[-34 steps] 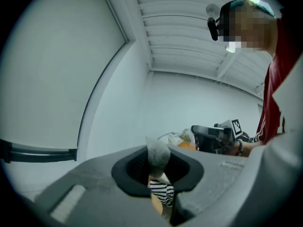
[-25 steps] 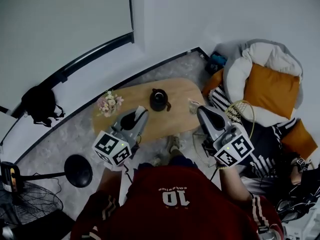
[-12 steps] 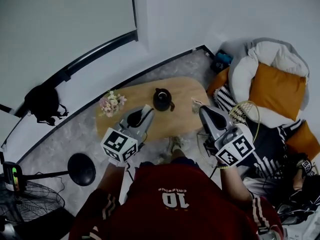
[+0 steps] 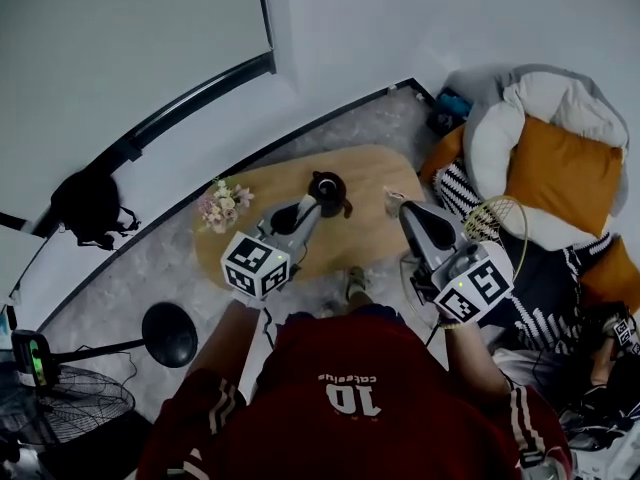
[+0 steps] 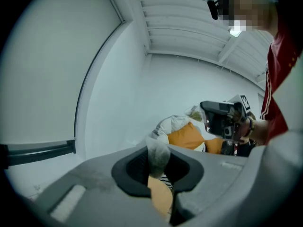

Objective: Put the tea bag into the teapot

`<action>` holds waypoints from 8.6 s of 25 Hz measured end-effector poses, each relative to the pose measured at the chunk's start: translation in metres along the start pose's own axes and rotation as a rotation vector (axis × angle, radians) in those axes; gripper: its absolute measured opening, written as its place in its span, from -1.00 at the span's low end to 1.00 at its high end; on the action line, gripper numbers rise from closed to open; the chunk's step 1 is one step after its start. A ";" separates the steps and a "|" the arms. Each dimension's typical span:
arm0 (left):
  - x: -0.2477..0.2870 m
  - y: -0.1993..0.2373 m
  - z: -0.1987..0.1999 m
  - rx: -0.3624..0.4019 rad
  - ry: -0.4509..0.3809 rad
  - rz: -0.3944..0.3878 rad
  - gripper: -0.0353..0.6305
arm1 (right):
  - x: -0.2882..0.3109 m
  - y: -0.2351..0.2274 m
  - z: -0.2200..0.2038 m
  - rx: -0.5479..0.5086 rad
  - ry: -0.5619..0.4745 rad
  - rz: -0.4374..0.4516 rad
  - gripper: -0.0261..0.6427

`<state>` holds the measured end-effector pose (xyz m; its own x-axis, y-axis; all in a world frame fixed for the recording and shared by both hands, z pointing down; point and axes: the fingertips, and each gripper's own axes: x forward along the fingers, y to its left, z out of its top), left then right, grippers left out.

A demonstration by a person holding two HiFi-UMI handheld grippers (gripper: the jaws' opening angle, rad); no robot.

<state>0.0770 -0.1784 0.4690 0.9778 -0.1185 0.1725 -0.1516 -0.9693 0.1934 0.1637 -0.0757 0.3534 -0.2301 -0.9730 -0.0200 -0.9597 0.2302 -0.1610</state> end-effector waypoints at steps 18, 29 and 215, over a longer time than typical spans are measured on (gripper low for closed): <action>0.091 0.087 -0.094 -0.099 0.141 0.117 -0.76 | 0.026 -0.050 -0.025 0.035 0.053 -0.013 -0.92; 0.138 0.112 -0.145 -0.116 0.229 0.092 -0.76 | 0.033 -0.082 -0.042 0.026 0.109 -0.018 -0.92; -0.081 0.039 0.020 -0.055 -0.121 0.281 -0.89 | 0.119 -0.066 -0.159 0.014 0.314 0.104 -0.92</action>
<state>-0.0048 -0.2112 0.4434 0.9062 -0.4080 0.1114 -0.4227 -0.8824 0.2068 0.1740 -0.2041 0.5185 -0.3676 -0.8905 0.2681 -0.9265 0.3259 -0.1878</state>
